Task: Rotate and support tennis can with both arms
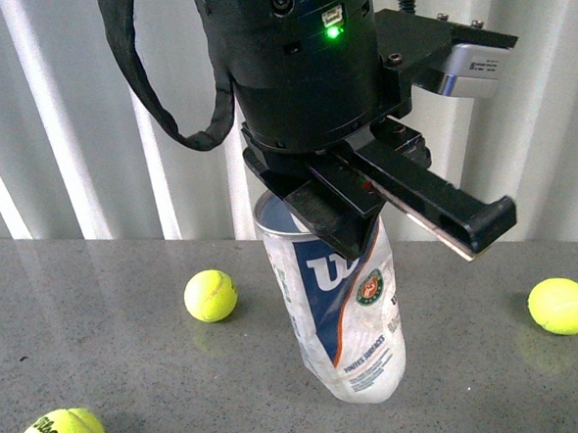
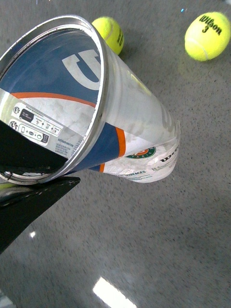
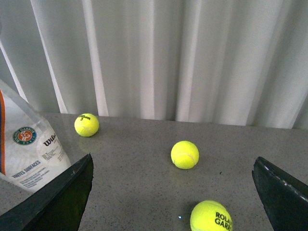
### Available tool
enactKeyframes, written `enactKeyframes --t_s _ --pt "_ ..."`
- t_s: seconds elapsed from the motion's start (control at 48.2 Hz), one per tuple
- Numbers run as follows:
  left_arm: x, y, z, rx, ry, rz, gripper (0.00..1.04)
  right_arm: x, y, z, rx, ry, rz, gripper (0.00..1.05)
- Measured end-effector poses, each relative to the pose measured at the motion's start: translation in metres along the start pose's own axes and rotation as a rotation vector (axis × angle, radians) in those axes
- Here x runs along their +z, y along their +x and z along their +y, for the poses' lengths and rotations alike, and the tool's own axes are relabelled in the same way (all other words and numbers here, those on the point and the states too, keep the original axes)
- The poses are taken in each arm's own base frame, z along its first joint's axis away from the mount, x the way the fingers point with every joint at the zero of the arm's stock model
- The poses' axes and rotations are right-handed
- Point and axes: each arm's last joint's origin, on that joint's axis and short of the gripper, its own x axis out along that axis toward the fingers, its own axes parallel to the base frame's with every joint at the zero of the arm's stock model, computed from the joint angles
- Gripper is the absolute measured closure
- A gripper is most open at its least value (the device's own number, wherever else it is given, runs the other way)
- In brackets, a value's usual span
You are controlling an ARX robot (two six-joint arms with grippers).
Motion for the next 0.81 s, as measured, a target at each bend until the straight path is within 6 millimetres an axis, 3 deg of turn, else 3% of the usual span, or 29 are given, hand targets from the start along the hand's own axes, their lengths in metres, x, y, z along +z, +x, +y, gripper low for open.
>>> enactKeyframes --t_s 0.125,0.249,0.54,0.81 --pt "0.002 -0.003 -0.008 0.025 0.171 0.062 1.01 0.0 0.0 0.0 0.0 0.0 0.0 0.07" --pt "0.005 0.002 -0.018 -0.012 0.22 0.068 1.01 0.0 0.0 0.0 0.0 0.0 0.0 0.07" --pt "0.005 0.03 -0.045 -0.087 0.289 0.118 1.01 0.0 0.0 0.0 0.0 0.0 0.0 0.07" --pt "0.006 0.043 -0.051 -0.094 0.308 0.136 1.01 0.0 0.0 0.0 0.0 0.0 0.0 0.07"
